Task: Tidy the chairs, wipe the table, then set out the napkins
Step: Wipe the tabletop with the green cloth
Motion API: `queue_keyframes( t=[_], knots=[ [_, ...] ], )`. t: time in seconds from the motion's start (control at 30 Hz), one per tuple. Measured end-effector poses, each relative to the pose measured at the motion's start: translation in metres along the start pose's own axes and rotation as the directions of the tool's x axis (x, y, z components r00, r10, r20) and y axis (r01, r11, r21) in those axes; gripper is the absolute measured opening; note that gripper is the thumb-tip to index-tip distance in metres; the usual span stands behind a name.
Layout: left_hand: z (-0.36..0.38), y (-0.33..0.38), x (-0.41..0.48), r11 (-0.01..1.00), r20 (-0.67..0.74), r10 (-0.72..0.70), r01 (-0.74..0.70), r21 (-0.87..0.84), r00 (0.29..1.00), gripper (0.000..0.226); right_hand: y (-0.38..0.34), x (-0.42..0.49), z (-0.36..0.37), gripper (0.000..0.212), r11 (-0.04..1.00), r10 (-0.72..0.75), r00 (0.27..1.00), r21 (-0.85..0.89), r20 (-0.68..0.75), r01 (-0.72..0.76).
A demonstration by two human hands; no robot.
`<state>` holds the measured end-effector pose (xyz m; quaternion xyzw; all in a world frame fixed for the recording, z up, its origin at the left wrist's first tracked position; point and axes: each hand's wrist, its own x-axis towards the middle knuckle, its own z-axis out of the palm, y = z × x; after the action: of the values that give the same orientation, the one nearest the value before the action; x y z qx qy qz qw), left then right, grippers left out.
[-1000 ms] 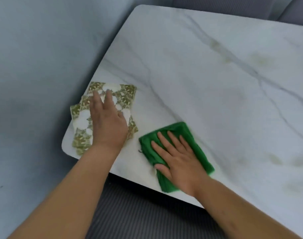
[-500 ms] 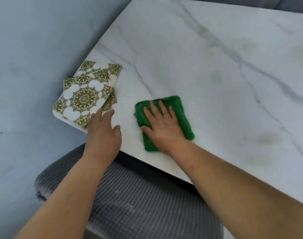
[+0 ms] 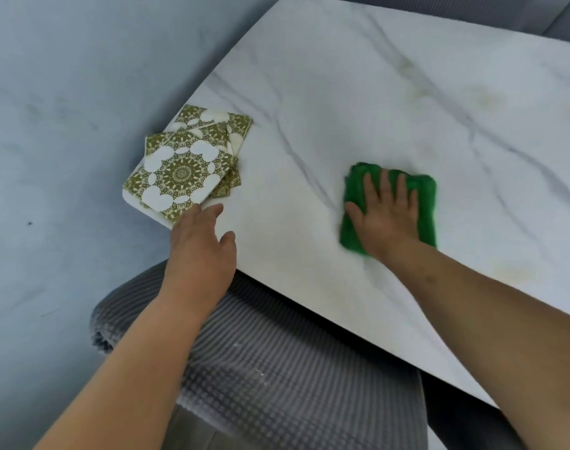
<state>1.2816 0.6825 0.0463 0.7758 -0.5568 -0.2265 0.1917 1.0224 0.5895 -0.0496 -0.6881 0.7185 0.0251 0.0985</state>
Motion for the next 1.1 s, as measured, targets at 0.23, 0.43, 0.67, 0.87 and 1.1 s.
queue_keyframes(
  t=[0.23, 0.43, 0.67, 0.87, 1.1],
  knots=[
    [0.015, 0.012, 0.022, 0.996, 0.008, 0.078, -0.078, 0.038, 0.997, 0.043, -0.137, -0.07, 0.032, 0.09, 0.806, -0.592, 0.799, 0.083, 0.102, 0.586],
    [0.039, 0.033, 0.032, 0.991, 0.052, 0.134, -0.135, 0.014, 0.99, 0.043, -0.022, -0.12, 0.025, 0.082, 0.794, -0.604, 0.784, 0.027, 0.142, 0.607],
    [0.098, 0.06, 0.021, 0.993, 0.216, 0.11, -0.114, 0.005, 0.97, 0.048, 0.148, -0.131, 0.0, 0.068, 0.994, -0.081, 0.993, -0.067, 0.083, 0.087],
    [0.135, 0.069, 0.032, 0.996, 0.121, 0.074, -0.08, 0.039, 0.99, 0.055, 0.095, -0.001, -0.005, 0.067, 0.979, 0.179, 0.983, 0.11, -0.047, -0.173],
    [0.166, 0.071, 0.04, 0.963, 0.022, 0.007, -0.013, 0.269, 1.0, 0.065, 0.162, -0.043, -0.007, 0.062, 0.932, -0.361, 0.932, 0.019, -0.041, 0.362]
  ],
)
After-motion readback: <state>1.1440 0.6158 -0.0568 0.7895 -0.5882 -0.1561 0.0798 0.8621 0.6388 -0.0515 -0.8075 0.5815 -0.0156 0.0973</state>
